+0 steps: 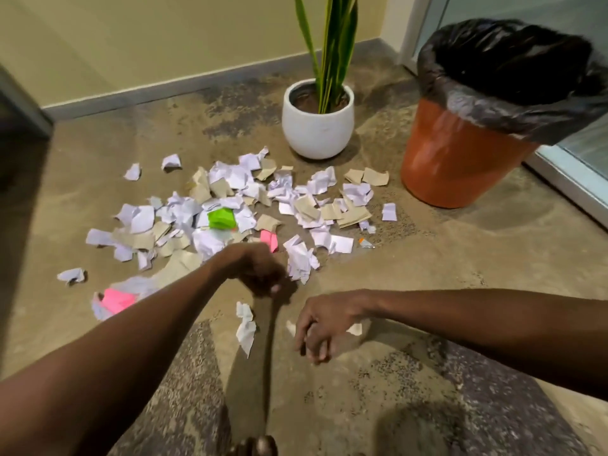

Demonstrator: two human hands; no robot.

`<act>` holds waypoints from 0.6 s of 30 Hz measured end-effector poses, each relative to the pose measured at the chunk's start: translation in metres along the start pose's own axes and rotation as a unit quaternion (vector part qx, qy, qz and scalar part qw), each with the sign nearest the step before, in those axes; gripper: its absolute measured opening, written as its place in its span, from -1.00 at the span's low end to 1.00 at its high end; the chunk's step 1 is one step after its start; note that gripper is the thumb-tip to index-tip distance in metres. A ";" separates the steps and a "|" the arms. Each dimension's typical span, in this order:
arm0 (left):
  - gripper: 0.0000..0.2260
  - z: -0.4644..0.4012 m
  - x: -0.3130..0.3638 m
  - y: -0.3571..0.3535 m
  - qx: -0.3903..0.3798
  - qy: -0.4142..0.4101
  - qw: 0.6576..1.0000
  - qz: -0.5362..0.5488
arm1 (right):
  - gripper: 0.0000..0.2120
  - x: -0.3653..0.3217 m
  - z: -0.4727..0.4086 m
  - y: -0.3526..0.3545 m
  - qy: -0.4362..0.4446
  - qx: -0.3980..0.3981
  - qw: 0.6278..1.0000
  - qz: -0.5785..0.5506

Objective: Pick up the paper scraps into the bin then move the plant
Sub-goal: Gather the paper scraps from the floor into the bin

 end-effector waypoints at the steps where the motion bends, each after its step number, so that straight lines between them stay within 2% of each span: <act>1: -0.83 0.001 -0.016 -0.004 -0.085 0.036 0.995 -0.045 | -0.67 0.001 -0.003 -0.009 -0.022 -0.033 0.999 -0.031; 2: -0.79 0.002 -0.028 -0.008 -0.146 0.064 0.984 -0.076 | -0.64 0.002 -0.005 -0.016 -0.042 -0.053 0.997 -0.042; 4: -0.68 0.000 -0.049 -0.019 -0.209 0.118 0.963 -0.127 | -0.61 0.000 -0.008 -0.016 -0.054 -0.040 0.998 0.020; 6: -0.58 -0.008 -0.060 -0.036 -0.217 0.139 0.954 -0.152 | -0.67 -0.010 -0.012 -0.002 -0.014 0.036 0.993 0.115; 7: -0.59 -0.013 -0.062 -0.041 -0.199 0.136 0.958 -0.153 | -0.72 -0.017 -0.012 0.010 0.008 0.099 0.980 0.172; 8: -0.62 -0.018 -0.061 -0.043 -0.158 0.117 0.969 -0.147 | -0.76 -0.023 -0.009 0.025 0.021 0.171 0.958 0.229; 10: -0.74 -0.028 -0.052 -0.037 -0.017 0.045 0.991 -0.123 | -0.76 -0.030 -0.001 0.055 0.032 0.293 0.907 0.301; 12: -0.84 -0.033 -0.037 -0.023 0.139 -0.038 0.986 -0.087 | -0.77 -0.030 0.008 0.075 0.061 0.355 0.886 0.292; 14: -0.85 -0.032 -0.024 -0.012 0.234 -0.095 0.967 -0.031 | -0.80 -0.024 0.018 0.078 0.078 0.330 0.915 0.220; 15: -0.86 -0.032 -0.020 -0.010 0.244 -0.104 0.964 -0.022 | -0.81 -0.019 0.021 0.071 0.072 0.270 0.945 0.172; 16: -0.89 -0.032 -0.018 -0.010 0.230 -0.098 0.968 -0.036 | -0.81 -0.014 0.022 0.062 0.050 0.193 0.971 0.133; 18: -0.87 -0.030 -0.019 -0.015 0.149 -0.056 0.983 -0.093 | -0.83 0.000 0.023 0.041 -0.022 0.050 0.990 0.127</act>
Point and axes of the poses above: each hand's wrist, its own z-axis away from the middle knuckle, its own y-axis out of the back of the hand, x = y × z, the point moved 2 cm from there along -z, towards the middle knuckle, and after that the axes turned 8 degrees about -z, right-handed, at the moved point
